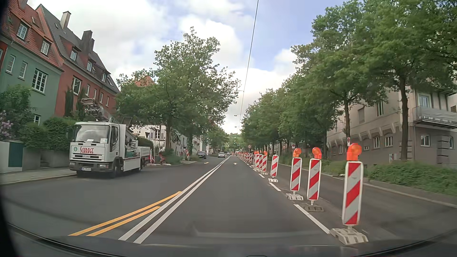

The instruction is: Follow the waypoints while adhering to traffic rules and regulations

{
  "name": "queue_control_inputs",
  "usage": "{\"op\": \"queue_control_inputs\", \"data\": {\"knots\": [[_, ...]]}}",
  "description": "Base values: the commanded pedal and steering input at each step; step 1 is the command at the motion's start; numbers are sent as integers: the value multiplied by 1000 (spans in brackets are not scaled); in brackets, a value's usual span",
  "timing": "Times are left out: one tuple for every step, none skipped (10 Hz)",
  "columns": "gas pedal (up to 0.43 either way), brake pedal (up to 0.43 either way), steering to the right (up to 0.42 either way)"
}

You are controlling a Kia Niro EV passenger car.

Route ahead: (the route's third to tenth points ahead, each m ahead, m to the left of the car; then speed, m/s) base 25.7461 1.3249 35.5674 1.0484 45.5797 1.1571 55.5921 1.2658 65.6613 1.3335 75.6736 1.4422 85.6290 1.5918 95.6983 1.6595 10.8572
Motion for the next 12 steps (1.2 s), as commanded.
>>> {"op": "queue_control_inputs", "data": {"knots": [[130,0,-7],[130,0,-4],[118,0,-4],[0,0,-4],[0,0,-2],[0,0,0],[59,0,-1],[79,0,-4],[79,0,-4],[87,0,1],[98,0,5],[110,0,8]]}}
